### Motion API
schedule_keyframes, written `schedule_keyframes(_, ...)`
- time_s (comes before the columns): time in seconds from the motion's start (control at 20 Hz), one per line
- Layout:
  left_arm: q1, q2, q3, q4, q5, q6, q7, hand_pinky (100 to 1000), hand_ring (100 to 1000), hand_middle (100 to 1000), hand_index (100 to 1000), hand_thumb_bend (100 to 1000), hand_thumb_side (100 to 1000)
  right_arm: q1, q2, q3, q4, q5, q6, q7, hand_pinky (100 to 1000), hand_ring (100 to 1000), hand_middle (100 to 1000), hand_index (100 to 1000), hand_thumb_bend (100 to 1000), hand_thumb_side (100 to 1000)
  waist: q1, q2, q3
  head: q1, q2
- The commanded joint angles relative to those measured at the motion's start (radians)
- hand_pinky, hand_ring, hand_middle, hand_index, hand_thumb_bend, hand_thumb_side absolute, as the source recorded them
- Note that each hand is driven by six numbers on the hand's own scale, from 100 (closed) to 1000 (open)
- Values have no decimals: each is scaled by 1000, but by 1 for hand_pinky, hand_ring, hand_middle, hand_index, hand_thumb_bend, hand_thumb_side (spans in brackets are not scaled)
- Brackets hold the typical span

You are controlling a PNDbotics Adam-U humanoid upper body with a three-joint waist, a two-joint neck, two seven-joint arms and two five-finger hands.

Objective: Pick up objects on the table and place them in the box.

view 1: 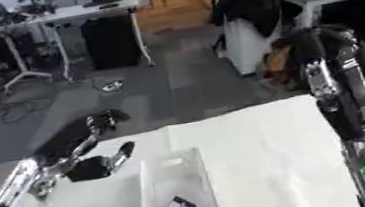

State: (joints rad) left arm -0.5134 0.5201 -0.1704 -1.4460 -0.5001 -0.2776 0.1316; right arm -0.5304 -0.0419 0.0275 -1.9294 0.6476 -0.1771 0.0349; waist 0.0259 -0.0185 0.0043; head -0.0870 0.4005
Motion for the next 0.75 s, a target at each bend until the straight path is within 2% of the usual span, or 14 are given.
schedule_keyframes(0.05,54,-36,76,-199,112,46,2,412,572,650,775,131,932,-21,-26,-14,7,7,3,-11,317,342,363,633,114,991,-8,-11,17,-39,-73)
schedule_keyframes(0.15,79,-58,99,-291,137,51,-46,409,563,640,764,131,928,-23,-37,-17,21,8,0,-14,316,342,364,631,112,993,-16,-12,34,-71,-131)
schedule_keyframes(0.35,82,-73,120,-389,194,79,-95,412,559,636,765,136,923,-31,-47,-12,49,6,-14,-11,315,342,364,629,107,997,-24,-11,54,-210,-303)
schedule_keyframes(0.45,79,-72,118,-410,204,96,-102,410,559,637,763,134,924,-37,-47,-9,58,3,-21,-9,315,342,364,629,107,997,-25,-10,58,-255,-367)
schedule_keyframes(0.55,75,-71,112,-426,206,102,-116,412,561,640,762,134,925,-41,-40,-7,60,1,-26,-7,316,343,364,629,109,996,-25,-10,60,-276,-399)
schedule_keyframes(0.75,61,-85,113,-452,208,106,-139,419,563,643,759,137,924,-56,-9,-3,39,2,-28,-13,323,348,368,628,117,987,-25,-10,61,-298,-428)
